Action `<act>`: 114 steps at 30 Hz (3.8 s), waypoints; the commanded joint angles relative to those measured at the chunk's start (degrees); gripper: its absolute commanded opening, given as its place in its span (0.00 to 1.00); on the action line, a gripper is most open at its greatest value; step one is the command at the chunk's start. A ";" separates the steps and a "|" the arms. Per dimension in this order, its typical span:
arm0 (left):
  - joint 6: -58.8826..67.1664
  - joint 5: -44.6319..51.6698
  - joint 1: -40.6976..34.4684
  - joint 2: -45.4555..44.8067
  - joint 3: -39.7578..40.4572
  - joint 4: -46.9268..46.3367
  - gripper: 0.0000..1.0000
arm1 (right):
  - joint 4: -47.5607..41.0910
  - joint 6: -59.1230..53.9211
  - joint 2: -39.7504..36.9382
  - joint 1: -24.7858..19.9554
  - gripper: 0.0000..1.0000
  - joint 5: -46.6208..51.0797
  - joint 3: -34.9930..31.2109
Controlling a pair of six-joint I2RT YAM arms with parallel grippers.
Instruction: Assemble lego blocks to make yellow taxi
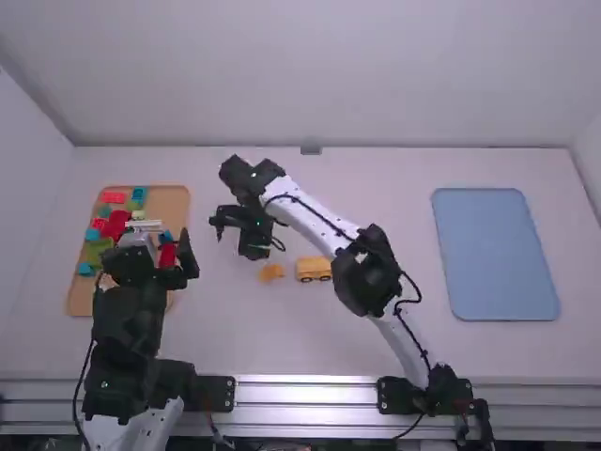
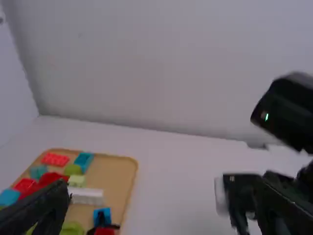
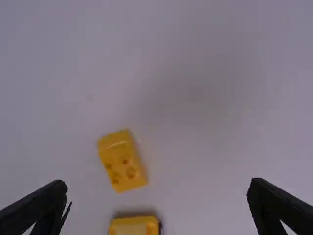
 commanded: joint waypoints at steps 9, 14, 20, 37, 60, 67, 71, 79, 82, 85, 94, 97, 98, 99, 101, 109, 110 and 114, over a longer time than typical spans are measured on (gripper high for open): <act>5.03 11.54 -0.07 15.45 1.97 8.85 0.99 | 3.93 -0.61 -10.69 -10.71 0.98 -20.20 -2.64; 9.51 22.75 0.74 27.69 8.33 9.84 0.99 | 16.74 8.09 -18.10 -12.57 0.98 -13.49 -14.43; 20.57 37.20 0.46 42.62 17.09 7.34 0.99 | 33.11 9.68 -33.33 -13.27 0.98 -7.32 -36.79; 74.12 67.08 0.31 65.85 20.13 -13.42 0.97 | 67.56 2.71 -53.44 -33.05 0.99 -41.16 -83.38; 56.52 67.80 3.80 83.34 -2.29 32.09 0.99 | 85.90 5.01 -52.70 -39.98 0.98 -49.75 -94.62; 46.93 63.87 3.58 86.27 -6.64 47.60 0.99 | 86.86 5.46 -52.70 -39.85 0.99 -49.72 -94.71; 47.54 64.39 3.34 89.79 -5.27 47.12 0.99 | 86.84 5.46 -52.68 -39.89 0.99 -50.21 -94.73; 56.39 68.32 3.23 93.90 -3.26 46.45 0.85 | 86.86 5.03 -52.68 -38.32 0.99 -49.42 -94.73; 56.39 67.25 3.45 94.27 -2.91 45.55 0.76 | 86.84 5.03 -52.68 -37.40 0.99 -47.04 -94.73; 56.37 65.77 3.13 94.27 -3.17 45.48 0.57 | 86.86 5.01 -52.68 -36.48 0.98 -45.38 -94.73; 56.15 65.79 2.84 94.27 -2.54 45.75 0.39 | 86.77 5.07 -52.68 -36.72 0.98 -45.44 -94.73; 56.15 65.83 2.95 94.27 -1.90 45.24 0.29 | 86.64 5.25 -52.68 -37.22 0.99 -45.42 -94.73; 56.15 65.83 2.82 94.27 -1.62 44.98 0.28 | 86.62 5.25 -52.68 -37.40 0.99 -45.46 -94.73; 56.11 65.85 2.97 94.27 -1.46 44.92 0.27 | 86.60 5.25 -52.68 -37.46 0.99 -45.40 -94.73; 55.93 65.85 2.82 94.27 -1.44 45.03 0.24 | 86.62 5.25 -52.68 -37.42 0.99 -45.42 -94.73; 55.93 72.08 3.32 92.30 -1.27 45.11 0.19 | 81.44 4.57 -52.59 -36.22 0.99 -39.74 -94.79; 55.63 72.83 3.32 91.62 -1.20 45.00 0.19 | 80.32 4.48 -52.57 -36.15 0.98 -38.82 -94.92; 49.53 72.91 2.89 88.63 -0.72 46.82 0.19 | 79.32 -1.18 -52.13 -36.20 0.99 -42.10 -97.20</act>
